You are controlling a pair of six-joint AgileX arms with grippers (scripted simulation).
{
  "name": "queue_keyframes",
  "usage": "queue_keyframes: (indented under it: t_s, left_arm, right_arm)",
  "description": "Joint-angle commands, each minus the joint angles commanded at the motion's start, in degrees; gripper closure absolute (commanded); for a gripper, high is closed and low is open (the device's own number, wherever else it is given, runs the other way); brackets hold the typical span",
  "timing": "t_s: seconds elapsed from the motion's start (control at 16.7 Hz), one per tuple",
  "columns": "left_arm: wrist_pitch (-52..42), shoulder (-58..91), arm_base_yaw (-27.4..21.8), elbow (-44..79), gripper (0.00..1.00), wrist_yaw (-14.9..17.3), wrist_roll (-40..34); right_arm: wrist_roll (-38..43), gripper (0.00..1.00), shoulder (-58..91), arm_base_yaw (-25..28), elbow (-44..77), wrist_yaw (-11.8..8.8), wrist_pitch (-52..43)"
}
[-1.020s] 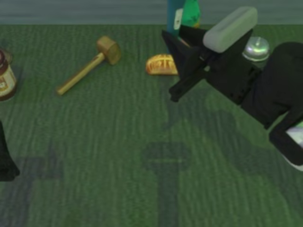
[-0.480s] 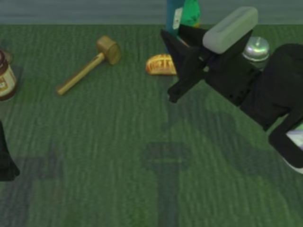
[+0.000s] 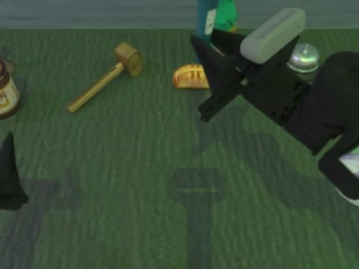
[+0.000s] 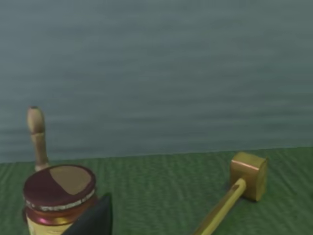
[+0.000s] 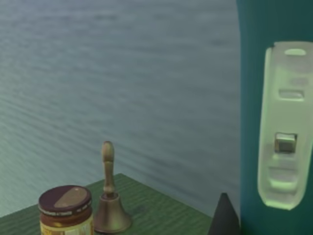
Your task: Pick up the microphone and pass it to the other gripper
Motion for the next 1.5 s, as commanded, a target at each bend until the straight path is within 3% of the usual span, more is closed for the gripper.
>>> queue_keyframes:
  t_s: [0.66, 0.9, 1.14, 1.5]
  left_arm:
    - [15.71, 47.88, -10.13, 27.65, 0.0, 29.83, 4.06]
    - [20.43, 60.89, -13.07, 35.77, 0.0, 38.38, 5.22]
    - [22.78, 66.63, -14.42, 39.69, 0.0, 42.35, 5.88]
    - [22.93, 67.38, -14.9, 40.28, 0.0, 41.75, 5.83]
  right_arm:
    - [0.0, 1.0, 0.0, 0.0, 0.0, 0.0, 0.0]
    - [0.0, 1.0, 0.0, 0.0, 0.0, 0.0, 0.0]
    - [0.0, 1.0, 0.0, 0.0, 0.0, 0.0, 0.0]
    - [0.0, 1.0, 0.0, 0.0, 0.0, 0.0, 0.0]
